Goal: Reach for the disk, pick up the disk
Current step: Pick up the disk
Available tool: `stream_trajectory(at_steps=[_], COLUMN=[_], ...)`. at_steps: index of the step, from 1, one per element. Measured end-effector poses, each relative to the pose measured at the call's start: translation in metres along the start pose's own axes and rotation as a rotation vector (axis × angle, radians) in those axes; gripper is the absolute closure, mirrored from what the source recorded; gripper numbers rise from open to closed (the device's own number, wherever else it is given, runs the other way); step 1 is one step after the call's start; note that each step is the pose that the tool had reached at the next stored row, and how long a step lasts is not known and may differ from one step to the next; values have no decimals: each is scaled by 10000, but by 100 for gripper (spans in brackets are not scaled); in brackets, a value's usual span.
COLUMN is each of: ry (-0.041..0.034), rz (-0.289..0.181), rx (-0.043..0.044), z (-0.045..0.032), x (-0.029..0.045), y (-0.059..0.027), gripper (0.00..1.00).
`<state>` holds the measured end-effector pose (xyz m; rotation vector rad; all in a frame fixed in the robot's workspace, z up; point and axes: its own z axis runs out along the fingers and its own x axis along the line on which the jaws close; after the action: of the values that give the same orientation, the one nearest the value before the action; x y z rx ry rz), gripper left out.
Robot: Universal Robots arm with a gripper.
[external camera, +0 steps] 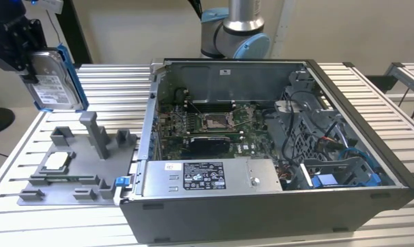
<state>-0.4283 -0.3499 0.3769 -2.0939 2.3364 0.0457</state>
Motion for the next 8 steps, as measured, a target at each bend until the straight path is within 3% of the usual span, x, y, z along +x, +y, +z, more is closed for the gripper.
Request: stream_trajectory(at_steps=[8], ry=[0], rz=[-1], rx=[0], z=[-85], x=[-2], y=[1], gripper=[100])
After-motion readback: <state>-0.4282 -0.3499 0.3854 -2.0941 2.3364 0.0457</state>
